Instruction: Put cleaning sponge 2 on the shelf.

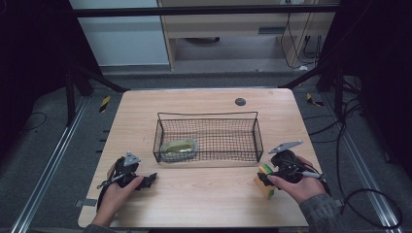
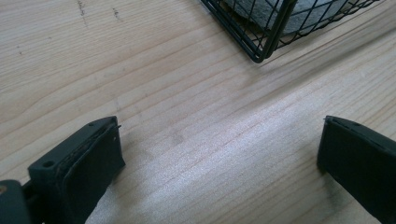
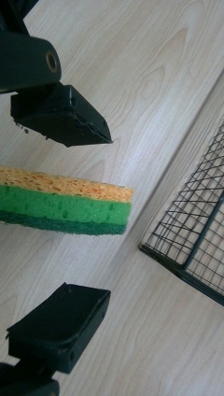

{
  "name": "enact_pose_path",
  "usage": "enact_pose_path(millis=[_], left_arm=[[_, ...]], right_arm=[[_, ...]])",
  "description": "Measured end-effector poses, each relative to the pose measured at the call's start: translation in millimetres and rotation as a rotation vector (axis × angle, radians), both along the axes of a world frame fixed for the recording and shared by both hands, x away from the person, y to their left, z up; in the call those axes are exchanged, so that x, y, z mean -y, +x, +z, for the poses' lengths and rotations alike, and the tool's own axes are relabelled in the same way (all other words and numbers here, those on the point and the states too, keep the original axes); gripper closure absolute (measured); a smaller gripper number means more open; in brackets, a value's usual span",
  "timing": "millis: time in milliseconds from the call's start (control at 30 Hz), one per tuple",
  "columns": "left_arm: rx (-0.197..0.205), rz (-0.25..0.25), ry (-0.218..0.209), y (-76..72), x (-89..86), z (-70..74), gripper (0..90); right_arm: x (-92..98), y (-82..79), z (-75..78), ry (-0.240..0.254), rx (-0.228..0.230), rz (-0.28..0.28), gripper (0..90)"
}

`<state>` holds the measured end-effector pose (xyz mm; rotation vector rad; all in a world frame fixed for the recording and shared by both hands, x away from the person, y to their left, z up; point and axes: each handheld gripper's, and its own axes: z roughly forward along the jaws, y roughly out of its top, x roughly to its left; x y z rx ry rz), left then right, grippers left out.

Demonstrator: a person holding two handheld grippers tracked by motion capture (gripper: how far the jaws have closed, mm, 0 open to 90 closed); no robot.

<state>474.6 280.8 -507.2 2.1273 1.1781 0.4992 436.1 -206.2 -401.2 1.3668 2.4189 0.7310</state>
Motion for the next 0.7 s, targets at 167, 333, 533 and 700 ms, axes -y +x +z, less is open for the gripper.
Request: enact_pose_path(millis=[167,333,533,700], left_arm=[[0.003,0.002,0.0,-0.4,-0.1,-0.3,0.0],[0.005,0.001,-0.003,-0.7,-0.3,-0.5,0.0],[0.003,-0.003,0.0,-0.4,-0.5,-0.3,0.0],[0.002,-0.003,0.001,-0.3,-0.6,-0.2,0.0]], right_arm=[[-2.2,1.7,-8.0,-0.006,-0.022,0.002,21.6],[-1.7,4.1,-17.3,-0.026,-0.058,0.004,25.0],[-3.9,7.3,-23.9,-0.036,-0.091,0.018,29.4],[-3.3,8.3,-29.9,-0.034,-0.113,0.014,35.9]])
